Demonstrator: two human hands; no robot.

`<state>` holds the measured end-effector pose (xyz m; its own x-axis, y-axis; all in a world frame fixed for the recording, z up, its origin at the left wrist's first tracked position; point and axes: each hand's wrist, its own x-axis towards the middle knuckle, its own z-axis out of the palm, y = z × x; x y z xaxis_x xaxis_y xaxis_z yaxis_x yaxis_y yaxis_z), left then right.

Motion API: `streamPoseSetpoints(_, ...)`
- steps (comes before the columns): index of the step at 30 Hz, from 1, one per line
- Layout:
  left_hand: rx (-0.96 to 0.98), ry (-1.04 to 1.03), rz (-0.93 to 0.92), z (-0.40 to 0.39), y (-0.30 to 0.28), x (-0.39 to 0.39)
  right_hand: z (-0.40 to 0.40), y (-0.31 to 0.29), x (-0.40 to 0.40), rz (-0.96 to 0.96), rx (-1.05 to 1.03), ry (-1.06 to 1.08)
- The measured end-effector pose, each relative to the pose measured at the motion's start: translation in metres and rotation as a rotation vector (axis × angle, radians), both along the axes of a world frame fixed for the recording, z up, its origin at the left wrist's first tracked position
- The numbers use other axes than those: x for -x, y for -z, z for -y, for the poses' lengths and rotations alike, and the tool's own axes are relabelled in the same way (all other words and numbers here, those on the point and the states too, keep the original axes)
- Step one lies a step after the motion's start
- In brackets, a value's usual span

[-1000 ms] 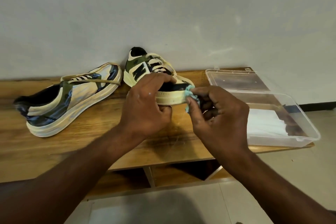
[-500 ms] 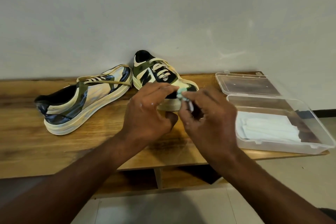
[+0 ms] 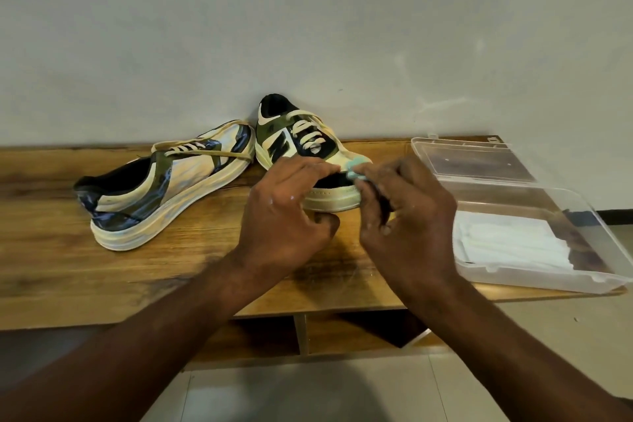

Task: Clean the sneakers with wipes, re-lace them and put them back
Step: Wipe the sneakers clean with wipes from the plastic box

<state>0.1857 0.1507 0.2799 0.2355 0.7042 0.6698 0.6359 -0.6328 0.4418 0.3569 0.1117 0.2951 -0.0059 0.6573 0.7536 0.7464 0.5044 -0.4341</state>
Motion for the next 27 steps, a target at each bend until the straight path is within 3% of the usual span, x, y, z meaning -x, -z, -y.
streamPoseSetpoints(3,-0.004,0.040,0.009,-0.002,0.003,-0.002,0.005,0.005,0.008,0.141,0.012,-0.059)
streamPoseSetpoints(10,0.019,-0.013,0.013,-0.002,-0.003,-0.001,-0.016,0.008,-0.028,-0.155,0.156,0.154)
streamPoseSetpoints(13,0.013,-0.051,0.017,-0.003,-0.008,0.002,-0.007,0.011,-0.016,-0.187,0.074,0.089)
streamPoseSetpoints(22,0.028,-0.047,0.015,-0.001,-0.011,0.000,0.002,0.008,0.003,0.039,-0.094,-0.055)
streamPoseSetpoints(27,0.020,-0.079,0.013,0.001,-0.015,0.001,-0.011,0.008,-0.019,-0.232,0.136,0.077)
